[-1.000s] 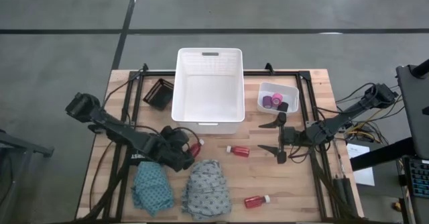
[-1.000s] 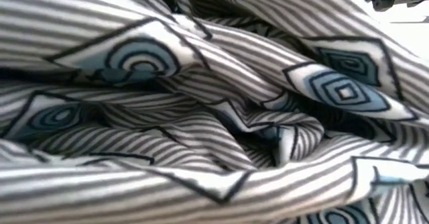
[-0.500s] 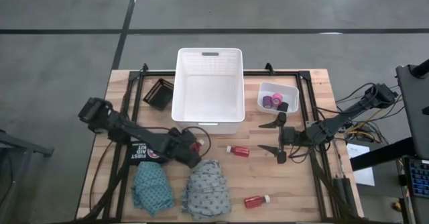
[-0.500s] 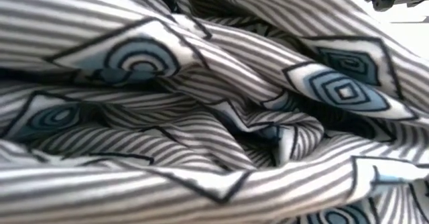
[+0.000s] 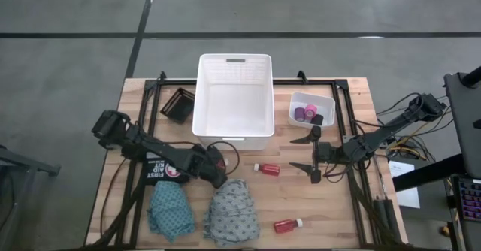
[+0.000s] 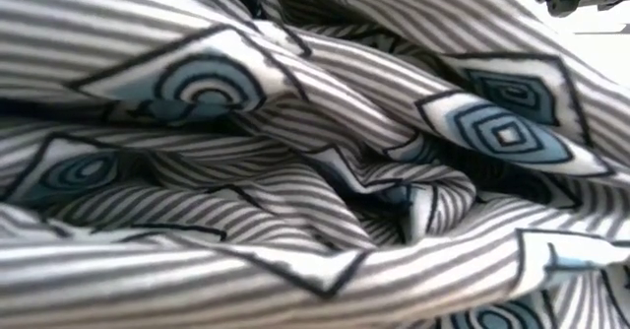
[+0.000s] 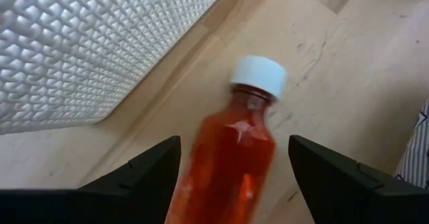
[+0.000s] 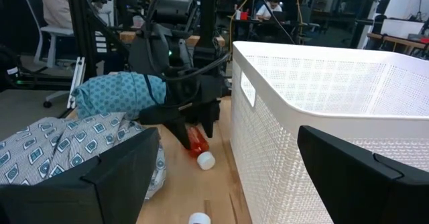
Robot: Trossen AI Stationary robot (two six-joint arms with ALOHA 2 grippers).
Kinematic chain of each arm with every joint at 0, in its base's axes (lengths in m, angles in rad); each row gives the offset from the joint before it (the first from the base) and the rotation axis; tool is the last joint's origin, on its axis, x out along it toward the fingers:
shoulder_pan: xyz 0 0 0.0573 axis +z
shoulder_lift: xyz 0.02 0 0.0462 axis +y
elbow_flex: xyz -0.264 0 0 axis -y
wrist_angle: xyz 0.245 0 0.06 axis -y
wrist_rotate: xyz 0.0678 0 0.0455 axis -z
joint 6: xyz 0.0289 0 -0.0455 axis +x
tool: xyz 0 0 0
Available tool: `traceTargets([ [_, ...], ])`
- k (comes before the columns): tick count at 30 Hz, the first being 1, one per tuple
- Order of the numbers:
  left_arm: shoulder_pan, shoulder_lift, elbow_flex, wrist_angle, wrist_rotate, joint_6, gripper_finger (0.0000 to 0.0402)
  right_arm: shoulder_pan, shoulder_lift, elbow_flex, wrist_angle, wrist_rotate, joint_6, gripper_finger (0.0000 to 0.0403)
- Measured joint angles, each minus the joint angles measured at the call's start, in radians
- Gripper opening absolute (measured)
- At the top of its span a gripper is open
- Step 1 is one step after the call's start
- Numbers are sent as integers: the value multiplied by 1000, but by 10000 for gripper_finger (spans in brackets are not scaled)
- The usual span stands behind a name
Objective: Pick & Place Medicine items
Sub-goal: Put the top left red medicine bottle into the black bin
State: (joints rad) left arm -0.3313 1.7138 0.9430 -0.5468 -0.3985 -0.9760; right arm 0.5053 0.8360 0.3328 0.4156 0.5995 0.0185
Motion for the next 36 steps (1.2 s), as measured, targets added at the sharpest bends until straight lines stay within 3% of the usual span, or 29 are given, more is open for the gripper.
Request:
traceTargets([
  [17, 13, 0, -82, 60, 55, 19, 278, 0, 0, 0, 0, 0, 0, 354],
  [29, 13, 0, -82, 79, 60, 18, 204, 0, 0, 0, 0, 0, 0, 354],
  [36, 13, 0, -82, 80, 60, 31, 198, 0, 0, 0, 0, 0, 0, 354],
])
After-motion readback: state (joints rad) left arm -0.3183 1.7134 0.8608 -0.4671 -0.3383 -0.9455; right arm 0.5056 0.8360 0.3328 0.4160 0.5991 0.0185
